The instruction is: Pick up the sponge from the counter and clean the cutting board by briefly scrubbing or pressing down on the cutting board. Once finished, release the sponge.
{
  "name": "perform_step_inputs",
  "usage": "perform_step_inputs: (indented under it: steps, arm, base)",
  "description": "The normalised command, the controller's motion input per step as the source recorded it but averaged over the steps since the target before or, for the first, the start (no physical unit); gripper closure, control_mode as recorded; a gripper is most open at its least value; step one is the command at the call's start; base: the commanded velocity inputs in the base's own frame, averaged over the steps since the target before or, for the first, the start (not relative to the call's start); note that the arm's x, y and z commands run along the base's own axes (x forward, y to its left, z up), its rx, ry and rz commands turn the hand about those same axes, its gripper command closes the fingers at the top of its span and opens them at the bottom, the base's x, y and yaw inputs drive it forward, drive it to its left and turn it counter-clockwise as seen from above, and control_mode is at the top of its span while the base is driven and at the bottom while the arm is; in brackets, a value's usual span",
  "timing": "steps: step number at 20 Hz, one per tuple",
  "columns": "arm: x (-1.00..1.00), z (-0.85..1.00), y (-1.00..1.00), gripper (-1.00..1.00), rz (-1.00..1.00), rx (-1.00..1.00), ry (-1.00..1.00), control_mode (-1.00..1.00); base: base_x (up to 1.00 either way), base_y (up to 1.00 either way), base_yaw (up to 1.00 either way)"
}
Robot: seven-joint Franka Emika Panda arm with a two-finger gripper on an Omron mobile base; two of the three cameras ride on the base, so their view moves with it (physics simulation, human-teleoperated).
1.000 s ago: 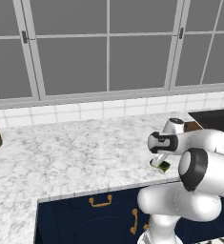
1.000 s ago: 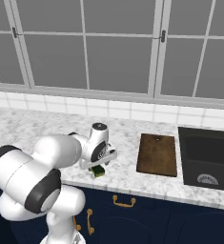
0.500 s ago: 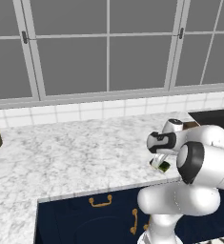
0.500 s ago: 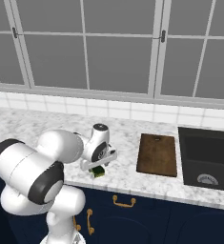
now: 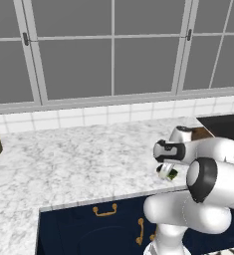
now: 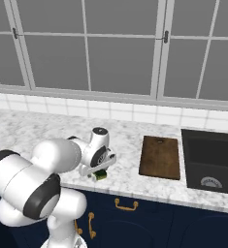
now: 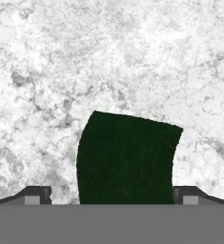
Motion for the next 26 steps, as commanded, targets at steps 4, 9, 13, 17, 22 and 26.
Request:
perform_step_inputs:
  steps: [4,9,13,17,22,26]
  arm:
    - [0.01,-0.05,0.00,-1.00,0.03,0.00,0.00,-1.00]
    - [0.06,0.00,0.00,-1.00,0.03,0.00,0.00,-1.00]
    - [0.19,0.00,-0.11,-1.00,0.03,0.01,0.00,-1.00]
    - [0.12,-0.02,-0.15,-1.00,0.04,0.01,0.00,-1.00]
    - [0.00,-0.46,0.08,1.00,0.00,-0.02,0.00,-1.00]
    - [-0.10,-0.03,0.01,1.00,-0.03,0.00,-0.03,-1.00]
  base:
    - [0.00,0.00,0.00]
    - [0.00,0.00,0.00]
    - [0.00,0.00,0.00]
    - [0.00,0.00,0.00]
    - [0.00,0.00,0.00]
    - [0.00,0.00,0.00]
